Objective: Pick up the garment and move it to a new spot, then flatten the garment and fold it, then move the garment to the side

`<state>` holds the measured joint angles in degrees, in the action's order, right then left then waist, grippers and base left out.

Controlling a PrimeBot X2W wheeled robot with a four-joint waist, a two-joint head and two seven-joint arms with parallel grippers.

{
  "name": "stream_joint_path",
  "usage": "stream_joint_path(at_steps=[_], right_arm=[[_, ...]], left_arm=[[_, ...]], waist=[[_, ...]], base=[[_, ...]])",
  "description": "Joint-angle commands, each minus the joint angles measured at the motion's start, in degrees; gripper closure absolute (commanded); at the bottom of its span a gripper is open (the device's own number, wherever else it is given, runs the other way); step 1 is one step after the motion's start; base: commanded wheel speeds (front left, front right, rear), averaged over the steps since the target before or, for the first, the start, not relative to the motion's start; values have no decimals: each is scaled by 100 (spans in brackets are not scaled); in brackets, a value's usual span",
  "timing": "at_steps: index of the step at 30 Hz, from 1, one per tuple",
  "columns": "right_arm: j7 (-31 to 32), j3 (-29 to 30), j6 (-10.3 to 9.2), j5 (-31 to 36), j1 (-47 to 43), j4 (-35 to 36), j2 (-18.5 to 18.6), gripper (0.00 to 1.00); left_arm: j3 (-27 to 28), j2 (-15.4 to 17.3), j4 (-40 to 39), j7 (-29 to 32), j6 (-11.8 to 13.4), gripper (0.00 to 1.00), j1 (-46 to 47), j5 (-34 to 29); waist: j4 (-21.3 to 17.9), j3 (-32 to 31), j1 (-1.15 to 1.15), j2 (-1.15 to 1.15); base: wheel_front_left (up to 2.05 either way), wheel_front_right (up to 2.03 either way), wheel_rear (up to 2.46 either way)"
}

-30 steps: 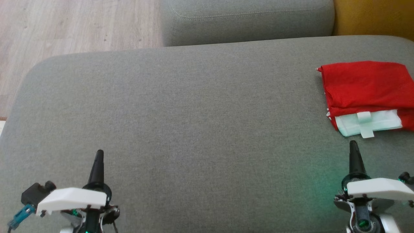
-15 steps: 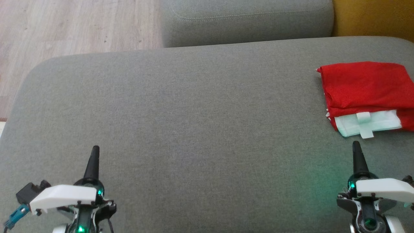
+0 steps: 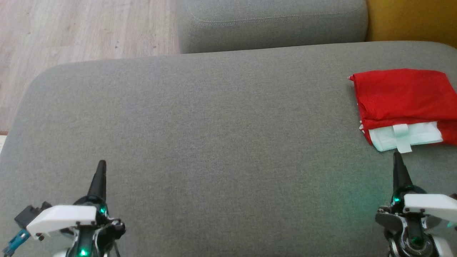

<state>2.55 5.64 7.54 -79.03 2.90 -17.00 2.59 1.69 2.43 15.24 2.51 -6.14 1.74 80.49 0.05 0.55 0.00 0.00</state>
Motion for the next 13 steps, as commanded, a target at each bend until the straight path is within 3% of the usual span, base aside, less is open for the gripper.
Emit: stream_joint_path(at_steps=[1,13], right_arm=[[59,-80,-5,-215,294,255,64,100],[261,4,-5,-984,314,286,64,100]], left_arm=[[230,71,-152,64,-65,100,359,184],[376,73,-130,270,-112,100,415,870]], waist=[[0,-4,0,0],[-3,-26,0,0]], base=[[0,0,0],[0,0,0]])
